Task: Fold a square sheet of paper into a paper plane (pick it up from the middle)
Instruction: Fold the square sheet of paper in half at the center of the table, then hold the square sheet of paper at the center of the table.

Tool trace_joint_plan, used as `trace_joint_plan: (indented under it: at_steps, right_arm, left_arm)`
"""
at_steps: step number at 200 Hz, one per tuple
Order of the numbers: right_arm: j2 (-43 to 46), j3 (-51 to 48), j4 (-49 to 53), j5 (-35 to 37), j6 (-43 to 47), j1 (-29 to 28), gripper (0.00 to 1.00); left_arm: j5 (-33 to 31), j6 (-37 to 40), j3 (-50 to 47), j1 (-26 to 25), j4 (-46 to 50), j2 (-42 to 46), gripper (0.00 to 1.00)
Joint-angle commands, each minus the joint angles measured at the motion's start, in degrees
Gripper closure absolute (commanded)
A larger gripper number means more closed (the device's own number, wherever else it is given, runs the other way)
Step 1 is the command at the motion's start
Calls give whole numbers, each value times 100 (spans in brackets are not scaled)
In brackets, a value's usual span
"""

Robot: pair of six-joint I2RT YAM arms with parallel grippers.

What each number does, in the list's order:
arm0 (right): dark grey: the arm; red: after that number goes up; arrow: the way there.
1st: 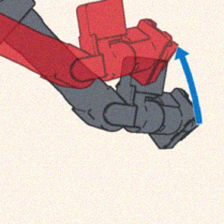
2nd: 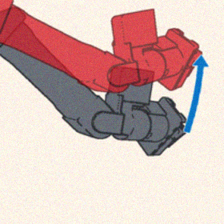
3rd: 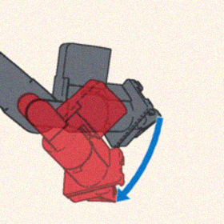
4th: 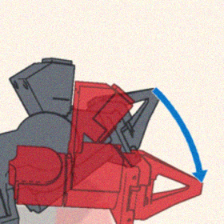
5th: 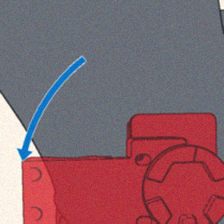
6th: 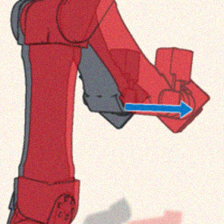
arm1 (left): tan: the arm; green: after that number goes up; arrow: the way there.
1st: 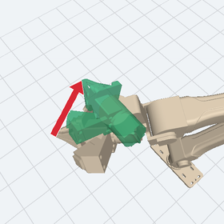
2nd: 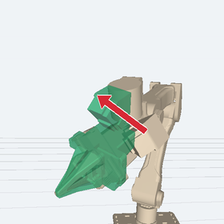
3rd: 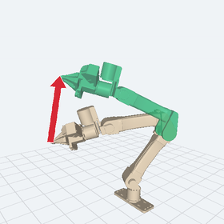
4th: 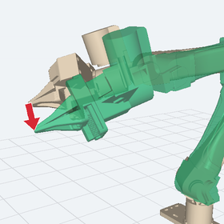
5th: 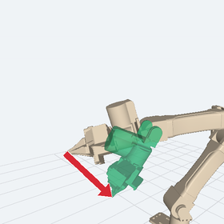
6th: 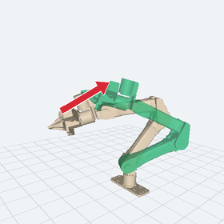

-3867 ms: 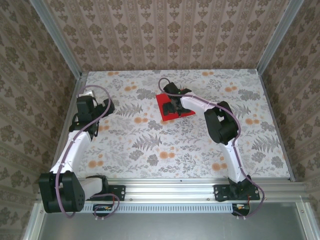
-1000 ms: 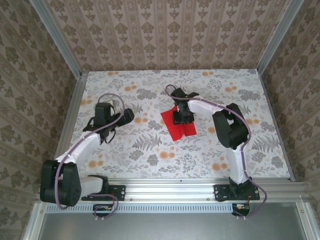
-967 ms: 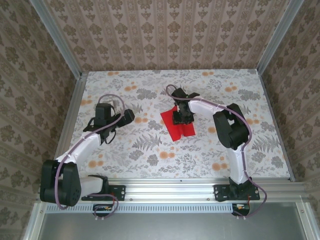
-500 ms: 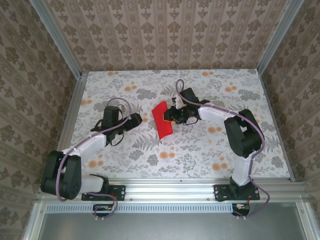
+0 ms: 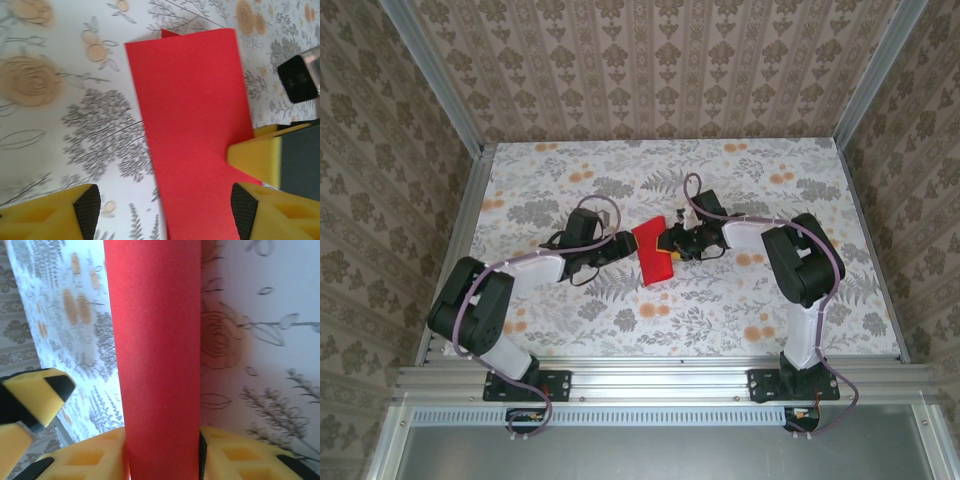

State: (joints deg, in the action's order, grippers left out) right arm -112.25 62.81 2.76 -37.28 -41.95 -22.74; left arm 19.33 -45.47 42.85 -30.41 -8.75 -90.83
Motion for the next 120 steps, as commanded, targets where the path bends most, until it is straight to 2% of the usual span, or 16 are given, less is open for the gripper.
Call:
trace_joint_plan:
  at_steps: [1, 38, 82, 120]
  right_arm:
    - [-93, -58, 248, 298, 216, 50, 59]
    - [-90, -6, 520, 496, 397, 59, 57]
    - [-69, 48, 669, 539, 489, 59, 57]
    - [-47, 122, 758, 535, 504, 59, 57]
  left_arm:
    - [9, -76, 326, -128, -126, -279, 30]
    - [68, -78, 662, -275, -109, -721, 42]
    - [167, 29, 1061, -368, 96, -1200, 66]
    - [123, 156, 1327, -430, 470, -1572, 82]
